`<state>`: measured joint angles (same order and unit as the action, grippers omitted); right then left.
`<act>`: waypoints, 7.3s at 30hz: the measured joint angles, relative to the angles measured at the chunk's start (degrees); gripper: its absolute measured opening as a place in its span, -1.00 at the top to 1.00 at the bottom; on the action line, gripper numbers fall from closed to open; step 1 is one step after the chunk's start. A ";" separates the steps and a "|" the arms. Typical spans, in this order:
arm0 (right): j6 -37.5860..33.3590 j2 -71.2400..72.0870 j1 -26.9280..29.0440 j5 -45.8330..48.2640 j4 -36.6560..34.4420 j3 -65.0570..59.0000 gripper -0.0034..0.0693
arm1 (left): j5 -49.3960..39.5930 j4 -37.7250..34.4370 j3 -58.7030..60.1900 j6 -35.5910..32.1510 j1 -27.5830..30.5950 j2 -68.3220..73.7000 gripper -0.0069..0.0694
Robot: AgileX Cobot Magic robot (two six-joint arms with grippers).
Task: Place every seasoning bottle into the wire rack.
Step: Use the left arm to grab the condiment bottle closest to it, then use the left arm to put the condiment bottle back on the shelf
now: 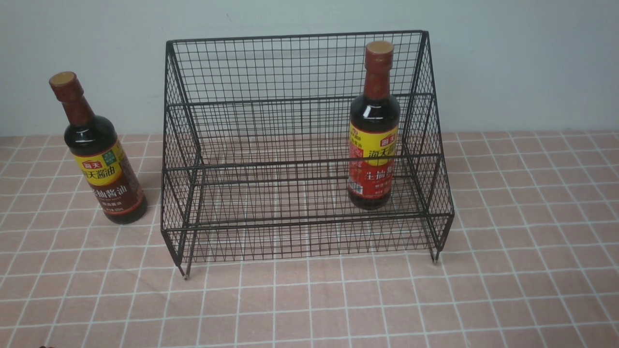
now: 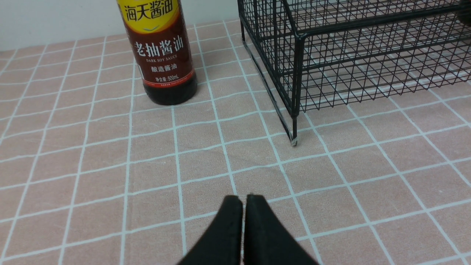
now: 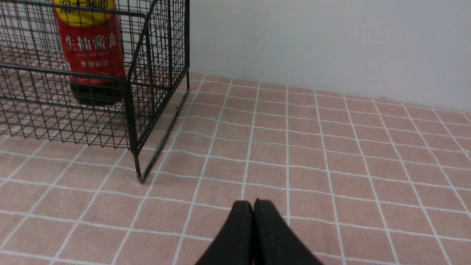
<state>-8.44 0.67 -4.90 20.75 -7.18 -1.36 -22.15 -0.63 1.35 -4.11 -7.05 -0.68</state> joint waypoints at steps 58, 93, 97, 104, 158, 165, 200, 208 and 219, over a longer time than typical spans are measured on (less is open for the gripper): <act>7.74 0.00 0.00 0.31 2.56 0.06 0.95 | 34.71 -14.14 0.42 2.11 0.00 0.00 0.84; 7.74 0.00 0.00 0.35 2.64 0.06 0.95 | 50.66 -22.50 -38.45 -6.87 0.73 69.29 -0.37; 7.74 0.00 0.00 0.35 2.64 0.06 0.95 | 51.36 -28.33 -40.84 -12.98 4.06 69.88 -0.57; 7.74 0.00 0.00 0.35 2.64 0.06 0.95 | 51.74 -29.18 -44.51 -14.97 6.40 71.80 -0.58; 7.74 0.00 0.00 0.35 2.79 0.06 0.95 | 35.80 -27.06 -58.60 -15.14 6.76 85.31 0.14; 7.74 0.00 0.00 0.35 2.79 0.06 0.95 | 35.03 -23.50 -67.53 -15.97 6.76 79.67 0.14; 7.79 0.00 0.00 0.35 2.79 0.06 0.95 | 28.18 -18.59 -98.71 -15.51 -8.54 102.60 0.14; 7.79 0.00 0.00 0.35 2.79 0.06 0.95 | 15.83 -18.12 -99.01 -15.61 -8.54 104.45 0.14; 7.79 0.00 0.00 0.35 2.79 0.06 0.95 | -0.53 -17.07 -99.01 -15.80 -8.54 104.66 0.14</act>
<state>-0.65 0.67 -4.90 21.10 -4.39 -1.29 -22.68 -17.70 -97.66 -19.91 -15.59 103.98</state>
